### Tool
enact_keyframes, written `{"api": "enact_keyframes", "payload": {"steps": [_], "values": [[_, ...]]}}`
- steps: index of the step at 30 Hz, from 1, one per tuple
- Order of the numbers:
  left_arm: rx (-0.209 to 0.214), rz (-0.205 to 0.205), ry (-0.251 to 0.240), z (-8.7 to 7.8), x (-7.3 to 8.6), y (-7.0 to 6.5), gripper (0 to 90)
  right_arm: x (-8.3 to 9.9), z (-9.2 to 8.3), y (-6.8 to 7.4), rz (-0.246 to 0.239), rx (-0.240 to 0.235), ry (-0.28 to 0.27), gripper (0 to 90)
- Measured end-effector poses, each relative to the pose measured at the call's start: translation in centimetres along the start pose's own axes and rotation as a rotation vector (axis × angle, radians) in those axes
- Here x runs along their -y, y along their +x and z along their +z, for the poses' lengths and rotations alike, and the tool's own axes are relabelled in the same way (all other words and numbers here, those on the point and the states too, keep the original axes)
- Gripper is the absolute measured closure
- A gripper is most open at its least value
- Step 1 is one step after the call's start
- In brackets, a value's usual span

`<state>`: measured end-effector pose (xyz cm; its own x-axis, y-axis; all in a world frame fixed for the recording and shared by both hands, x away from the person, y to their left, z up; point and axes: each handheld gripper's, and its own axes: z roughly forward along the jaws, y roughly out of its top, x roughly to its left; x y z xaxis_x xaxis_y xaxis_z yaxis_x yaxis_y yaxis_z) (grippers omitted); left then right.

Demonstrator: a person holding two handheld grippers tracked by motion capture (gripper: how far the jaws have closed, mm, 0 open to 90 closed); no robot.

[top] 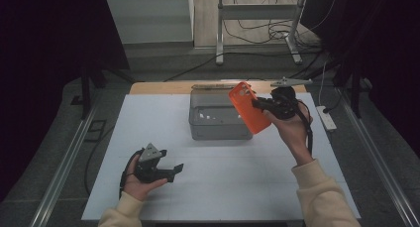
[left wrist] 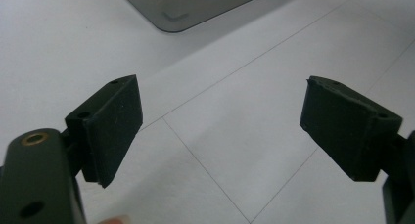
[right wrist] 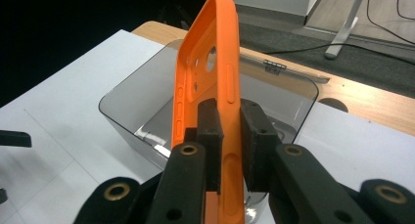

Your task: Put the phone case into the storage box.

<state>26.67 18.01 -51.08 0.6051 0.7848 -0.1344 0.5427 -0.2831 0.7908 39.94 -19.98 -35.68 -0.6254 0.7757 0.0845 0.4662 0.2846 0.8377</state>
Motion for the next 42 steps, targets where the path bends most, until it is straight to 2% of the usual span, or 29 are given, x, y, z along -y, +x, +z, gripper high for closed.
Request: {"api": "enact_keyframes", "payload": {"steps": [10,26,42], "values": [[-0.001,-0.002,0.001,0.0,0.0,-0.1,15.7,-0.7,0.6,-0.1,0.012,0.018,-0.01,80.0],[0.002,-0.004,0.002,0.0,0.0,0.0,15.7,-1.4,1.2,-0.2,0.013,0.073,-0.024,80.2],[0.001,-0.004,0.0,0.0,-0.1,-0.1,15.7,-1.9,2.2,-0.9,0.039,0.122,-0.008,80.3]]}}
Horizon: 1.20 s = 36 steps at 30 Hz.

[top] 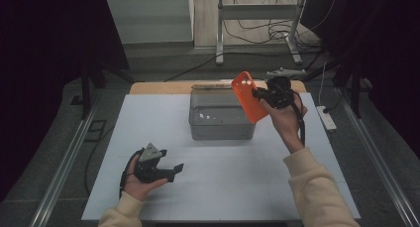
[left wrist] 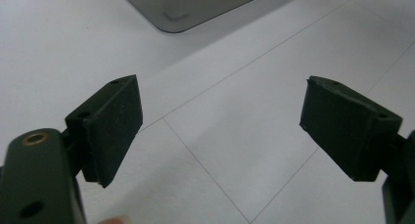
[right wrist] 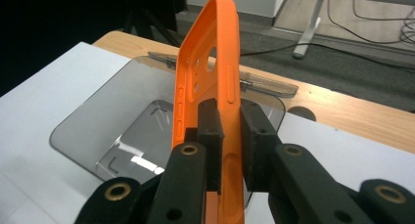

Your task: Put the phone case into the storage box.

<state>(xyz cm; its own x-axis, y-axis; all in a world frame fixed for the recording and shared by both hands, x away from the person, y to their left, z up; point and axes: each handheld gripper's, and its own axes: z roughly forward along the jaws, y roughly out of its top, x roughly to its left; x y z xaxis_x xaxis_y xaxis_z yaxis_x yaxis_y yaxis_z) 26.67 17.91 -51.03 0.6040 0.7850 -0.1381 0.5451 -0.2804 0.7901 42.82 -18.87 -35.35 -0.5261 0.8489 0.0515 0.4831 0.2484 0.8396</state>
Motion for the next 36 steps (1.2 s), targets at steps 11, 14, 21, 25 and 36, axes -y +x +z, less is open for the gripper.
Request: {"api": "enact_keyframes", "payload": {"steps": [11,14,21,25,36], "values": [[0.001,0.004,0.003,0.1,0.0,0.0,15.7,-0.2,1.2,0.1,0.003,0.053,0.027,80.2],[0.001,0.003,0.003,0.1,0.0,0.0,15.7,-0.2,1.5,0.1,0.003,0.06,0.034,80.2],[0.002,0.004,0.003,0.1,0.0,0.0,15.7,-0.1,2.2,-0.1,0.001,0.09,0.051,80.2],[0.003,0.004,0.004,0.1,0.0,0.0,15.7,-0.2,2.4,-0.1,0.003,0.103,0.058,80.2],[0.006,0.004,0.002,0.1,0.0,0.0,15.7,-0.5,3.1,0.1,-0.011,0.144,0.083,80.2]]}}
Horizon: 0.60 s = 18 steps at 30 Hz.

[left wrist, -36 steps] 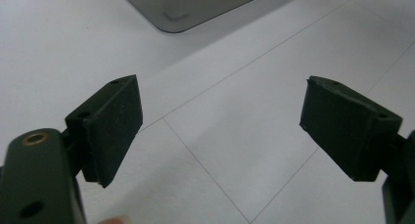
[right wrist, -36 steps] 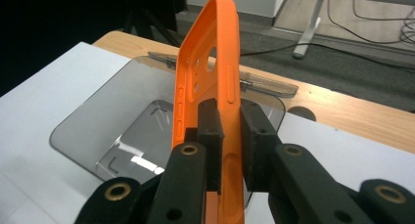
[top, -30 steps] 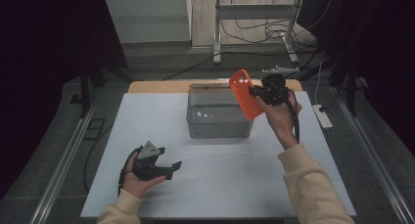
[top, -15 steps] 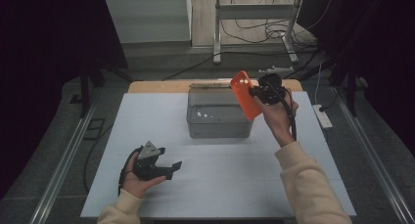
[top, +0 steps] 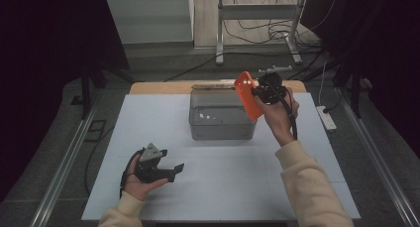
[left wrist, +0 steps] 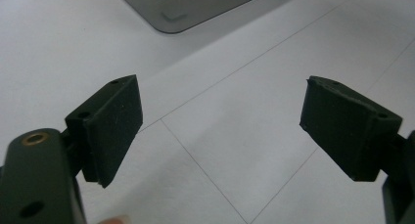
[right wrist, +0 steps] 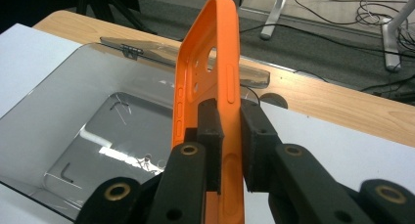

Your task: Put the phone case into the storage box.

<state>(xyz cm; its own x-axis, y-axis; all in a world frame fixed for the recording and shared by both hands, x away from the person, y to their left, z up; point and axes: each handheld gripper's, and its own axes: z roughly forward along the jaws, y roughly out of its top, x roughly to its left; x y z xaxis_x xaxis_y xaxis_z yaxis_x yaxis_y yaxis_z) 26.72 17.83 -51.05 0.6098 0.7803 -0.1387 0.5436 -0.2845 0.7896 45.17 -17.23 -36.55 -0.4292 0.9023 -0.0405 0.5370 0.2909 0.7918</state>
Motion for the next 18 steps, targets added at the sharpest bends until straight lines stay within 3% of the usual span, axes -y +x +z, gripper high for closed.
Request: {"api": "enact_keyframes", "payload": {"steps": [18], "values": [[0.021,0.023,0.0,0.65,-0.62,-0.29,15.8,-0.08,0.58,0.55,0.044,0.083,0.026,80.2]]}}
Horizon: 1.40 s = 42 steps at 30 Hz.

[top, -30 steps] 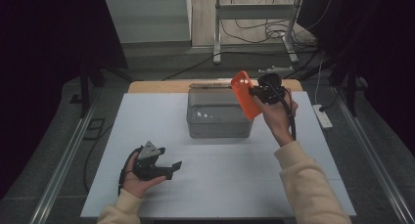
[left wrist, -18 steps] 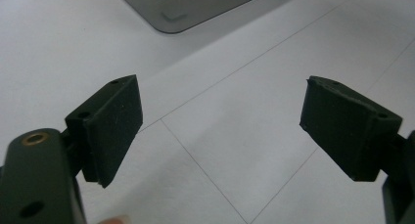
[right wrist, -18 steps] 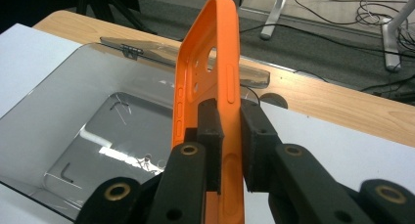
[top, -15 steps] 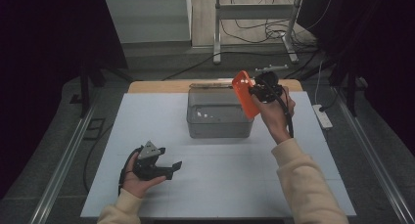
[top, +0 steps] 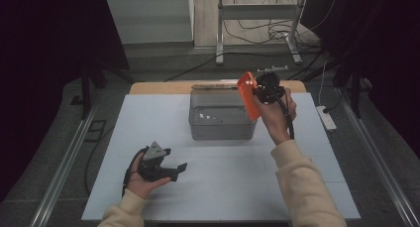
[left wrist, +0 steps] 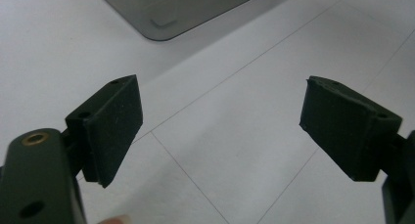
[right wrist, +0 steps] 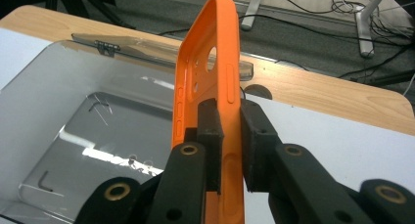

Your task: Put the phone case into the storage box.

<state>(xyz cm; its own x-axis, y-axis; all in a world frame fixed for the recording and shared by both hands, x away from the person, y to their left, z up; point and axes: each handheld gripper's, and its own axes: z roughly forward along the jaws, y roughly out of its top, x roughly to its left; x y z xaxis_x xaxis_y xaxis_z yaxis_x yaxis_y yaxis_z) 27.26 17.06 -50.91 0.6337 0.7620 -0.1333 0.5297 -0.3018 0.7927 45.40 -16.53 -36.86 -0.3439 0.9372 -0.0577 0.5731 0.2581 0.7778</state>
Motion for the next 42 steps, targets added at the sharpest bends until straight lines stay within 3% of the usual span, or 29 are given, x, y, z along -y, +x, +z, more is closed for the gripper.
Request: {"api": "enact_keyframes", "payload": {"steps": [21,42], "values": [[0.003,0.002,-0.001,0.0,0.0,0.0,15.7,0.0,1.7,0.5,0.005,0.063,0.048,80.2],[0.001,0.002,-0.003,-0.1,0.0,0.1,15.9,0.3,3.1,0.8,-0.002,0.067,0.098,80.2]]}}
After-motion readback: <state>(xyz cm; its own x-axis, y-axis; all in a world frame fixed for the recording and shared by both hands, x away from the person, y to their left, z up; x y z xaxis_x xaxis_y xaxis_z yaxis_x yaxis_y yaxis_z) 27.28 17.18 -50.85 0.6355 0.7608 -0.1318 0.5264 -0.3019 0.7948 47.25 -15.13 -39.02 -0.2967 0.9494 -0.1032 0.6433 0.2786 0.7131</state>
